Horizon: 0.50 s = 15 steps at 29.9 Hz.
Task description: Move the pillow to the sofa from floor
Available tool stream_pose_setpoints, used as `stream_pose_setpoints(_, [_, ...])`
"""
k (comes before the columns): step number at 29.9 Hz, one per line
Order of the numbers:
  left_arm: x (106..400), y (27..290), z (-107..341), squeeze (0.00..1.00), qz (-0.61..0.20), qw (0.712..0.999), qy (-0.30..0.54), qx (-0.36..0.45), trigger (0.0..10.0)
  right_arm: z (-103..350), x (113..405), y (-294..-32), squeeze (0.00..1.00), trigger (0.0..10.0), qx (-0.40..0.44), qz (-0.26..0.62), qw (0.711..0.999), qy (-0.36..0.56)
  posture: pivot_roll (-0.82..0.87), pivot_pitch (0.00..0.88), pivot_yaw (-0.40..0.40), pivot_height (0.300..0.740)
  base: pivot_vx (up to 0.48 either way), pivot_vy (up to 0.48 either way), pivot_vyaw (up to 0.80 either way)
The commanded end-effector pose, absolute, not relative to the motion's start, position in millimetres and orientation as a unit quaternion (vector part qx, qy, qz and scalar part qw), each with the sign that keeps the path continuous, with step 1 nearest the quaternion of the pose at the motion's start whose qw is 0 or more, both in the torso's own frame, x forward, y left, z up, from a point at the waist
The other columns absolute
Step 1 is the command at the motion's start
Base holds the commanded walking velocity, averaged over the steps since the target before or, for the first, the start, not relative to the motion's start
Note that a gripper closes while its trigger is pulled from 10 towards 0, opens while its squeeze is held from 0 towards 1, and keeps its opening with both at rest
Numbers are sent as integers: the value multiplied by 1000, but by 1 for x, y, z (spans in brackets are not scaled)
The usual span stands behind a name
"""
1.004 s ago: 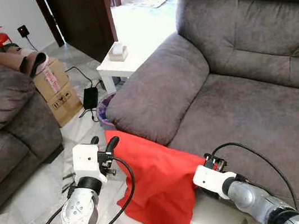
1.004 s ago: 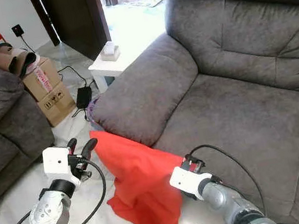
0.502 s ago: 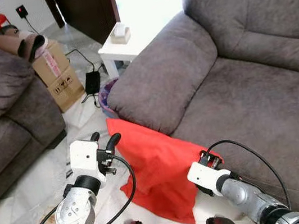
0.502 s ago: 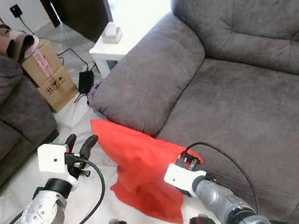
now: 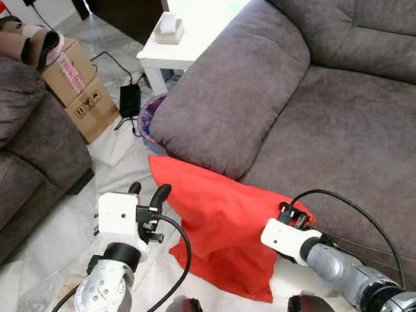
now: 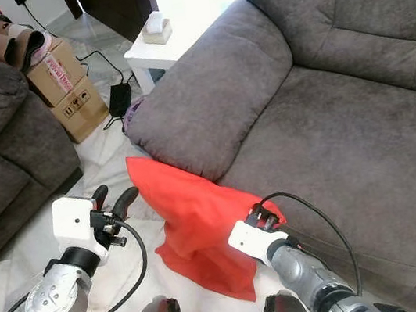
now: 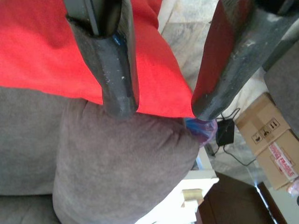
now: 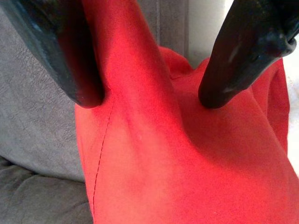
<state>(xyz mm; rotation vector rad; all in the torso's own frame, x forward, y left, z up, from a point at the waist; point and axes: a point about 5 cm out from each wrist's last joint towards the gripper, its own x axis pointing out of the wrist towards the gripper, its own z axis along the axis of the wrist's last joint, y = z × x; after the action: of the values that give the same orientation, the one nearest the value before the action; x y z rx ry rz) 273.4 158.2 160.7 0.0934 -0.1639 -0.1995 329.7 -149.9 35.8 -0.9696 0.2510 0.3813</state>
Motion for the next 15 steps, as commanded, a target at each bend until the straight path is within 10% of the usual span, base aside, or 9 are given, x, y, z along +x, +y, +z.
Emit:
stream_pose_setpoints(1, [269, 161, 162, 0, -101, 990, -79, 52, 10000, 32, 327, -145, 0, 0, -458, 186, 860, 124, 195, 296, 76, 636, 0, 0, 0])
stream_pose_setpoints(15, [275, 159, 168, 0, -106, 989, -84, 66, 10000, 36, 330, -150, 0, 0, -498, 168, 844, 104, 185, 280, 82, 636, 0, 0, 0])
